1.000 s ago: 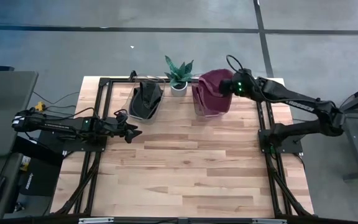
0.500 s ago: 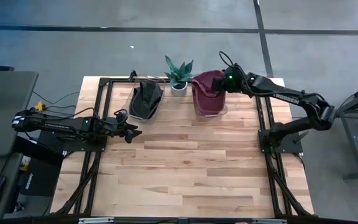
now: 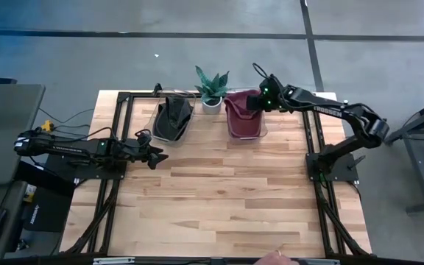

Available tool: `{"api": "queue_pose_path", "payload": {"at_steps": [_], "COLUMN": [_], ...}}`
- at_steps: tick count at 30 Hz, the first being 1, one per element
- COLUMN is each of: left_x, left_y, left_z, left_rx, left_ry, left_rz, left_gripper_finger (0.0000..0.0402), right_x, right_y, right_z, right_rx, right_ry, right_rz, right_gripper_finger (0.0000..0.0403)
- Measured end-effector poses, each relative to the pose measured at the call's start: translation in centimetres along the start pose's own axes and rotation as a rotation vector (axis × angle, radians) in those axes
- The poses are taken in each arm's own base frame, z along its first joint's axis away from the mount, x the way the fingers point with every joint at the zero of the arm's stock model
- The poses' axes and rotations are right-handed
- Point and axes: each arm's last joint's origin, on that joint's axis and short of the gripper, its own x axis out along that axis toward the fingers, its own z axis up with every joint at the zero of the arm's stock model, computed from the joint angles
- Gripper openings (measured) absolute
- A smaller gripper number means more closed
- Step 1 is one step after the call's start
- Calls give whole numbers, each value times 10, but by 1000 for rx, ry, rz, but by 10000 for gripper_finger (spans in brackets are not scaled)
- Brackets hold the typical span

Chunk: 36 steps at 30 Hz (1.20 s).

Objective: Pick & Place hat
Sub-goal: Put the red cap into the right transparent bin, then return to Home Position

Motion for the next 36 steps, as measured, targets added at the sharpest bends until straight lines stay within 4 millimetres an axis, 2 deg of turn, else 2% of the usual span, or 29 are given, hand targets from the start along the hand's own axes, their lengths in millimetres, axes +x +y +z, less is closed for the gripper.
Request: {"api": "queue_pose_path", "payload": {"at_steps": [11,16,23,27,36], "left_x": [0,0,0,0,0], "left_y": [0,0,0,0,0], "left_z": [0,0,0,0,0], "left_rx": [0,0,0,0,0], "left_ry": [0,0,-1,0,0], "left_rz": [0,0,0,0,0], "left_gripper_finger": [261,261,261,261,261], "right_x": [0,-2,-14,-25,-59], "right_y": [-1,-1,-4,-6,-14], "right_z": [0,-1,-2,-1,-4], "right_rx": [-20,-23,-24,-21,-19], "right_ry": [47,66,71,44,12], "right_rz": [36,46,31,30,18], "right_gripper_finger": [39,80,167,203,222]}}
